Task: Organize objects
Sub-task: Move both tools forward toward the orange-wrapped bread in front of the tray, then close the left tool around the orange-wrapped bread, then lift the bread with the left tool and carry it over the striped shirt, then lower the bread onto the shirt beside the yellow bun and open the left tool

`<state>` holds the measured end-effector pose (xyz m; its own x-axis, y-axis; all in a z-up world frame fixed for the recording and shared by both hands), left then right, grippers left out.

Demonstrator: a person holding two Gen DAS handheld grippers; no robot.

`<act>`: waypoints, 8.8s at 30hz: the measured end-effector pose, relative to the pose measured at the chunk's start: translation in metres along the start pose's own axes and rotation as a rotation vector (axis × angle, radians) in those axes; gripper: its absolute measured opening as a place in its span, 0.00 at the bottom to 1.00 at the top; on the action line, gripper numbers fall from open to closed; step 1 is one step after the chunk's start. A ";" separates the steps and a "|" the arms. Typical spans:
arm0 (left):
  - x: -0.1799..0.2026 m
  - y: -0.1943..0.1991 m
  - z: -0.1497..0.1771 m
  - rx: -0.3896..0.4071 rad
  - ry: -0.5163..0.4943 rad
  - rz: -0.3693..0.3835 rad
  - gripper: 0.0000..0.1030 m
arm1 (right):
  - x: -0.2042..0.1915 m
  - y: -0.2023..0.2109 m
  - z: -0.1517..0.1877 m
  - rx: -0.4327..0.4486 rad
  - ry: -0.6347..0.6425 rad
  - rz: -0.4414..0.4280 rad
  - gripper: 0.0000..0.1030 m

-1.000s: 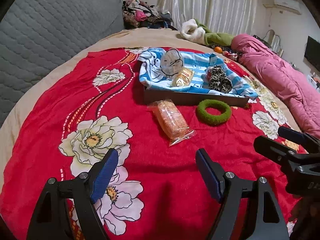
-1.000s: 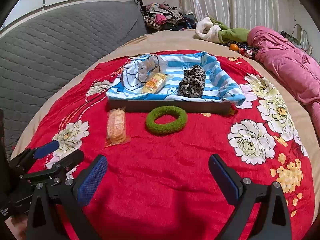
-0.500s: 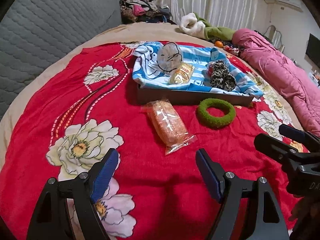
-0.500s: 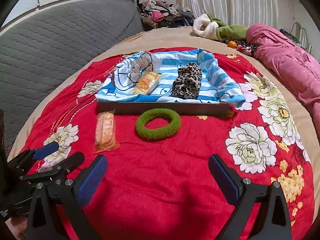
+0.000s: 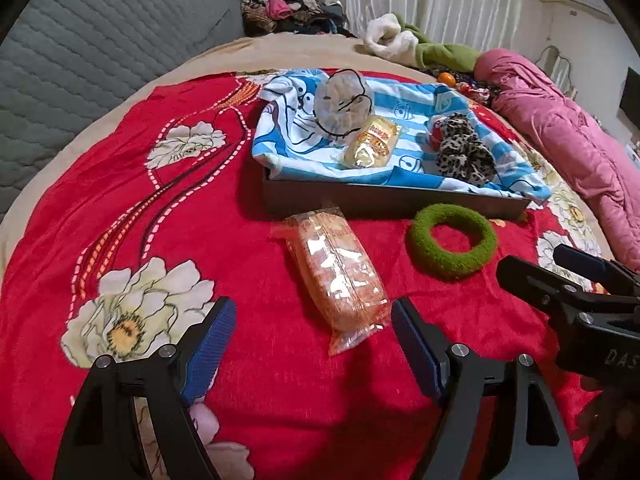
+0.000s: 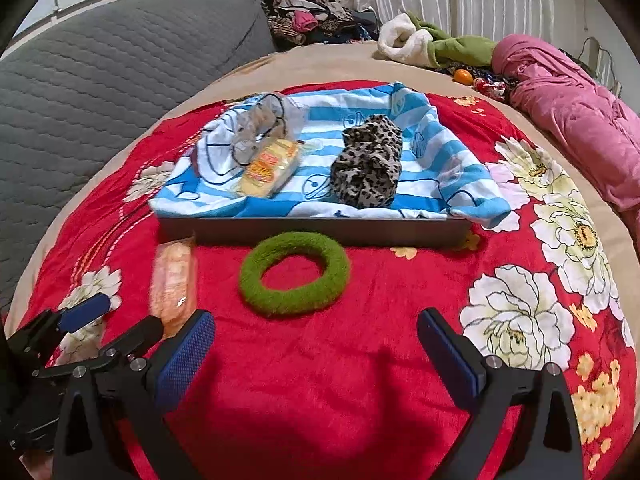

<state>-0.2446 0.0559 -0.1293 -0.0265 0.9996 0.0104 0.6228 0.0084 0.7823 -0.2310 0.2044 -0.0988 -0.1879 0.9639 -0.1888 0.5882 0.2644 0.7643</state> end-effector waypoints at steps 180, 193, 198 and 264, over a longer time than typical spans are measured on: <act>0.106 -0.086 -0.184 0.115 -0.097 0.089 0.46 | 0.061 -0.054 -0.159 0.112 0.086 0.002 0.20; 0.112 -0.100 -0.179 0.107 -0.108 0.078 0.46 | 0.068 -0.061 -0.160 0.099 0.095 0.018 0.20; 0.113 -0.108 -0.176 0.095 -0.110 0.067 0.46 | 0.070 -0.067 -0.161 0.091 0.097 0.022 0.20; 0.073 -0.070 -0.163 0.063 -0.087 -0.016 0.79 | 0.057 -0.036 -0.157 0.098 0.074 0.017 0.80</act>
<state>-0.4172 0.1235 -0.0822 0.0298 0.9979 -0.0578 0.6710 0.0229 0.7411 -0.3860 0.2446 -0.0406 -0.2329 0.9642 -0.1271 0.6654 0.2533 0.7022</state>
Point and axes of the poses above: each gripper's, at about its wrist camera, not at the fingertips, and y roughly against the way its jaws point, x to its right, z to its underside, the point moved 10 cm from there along -y, roughly the way its jaws point, and after that the axes turned 6 degrees about -z, right-handed, at the moved point
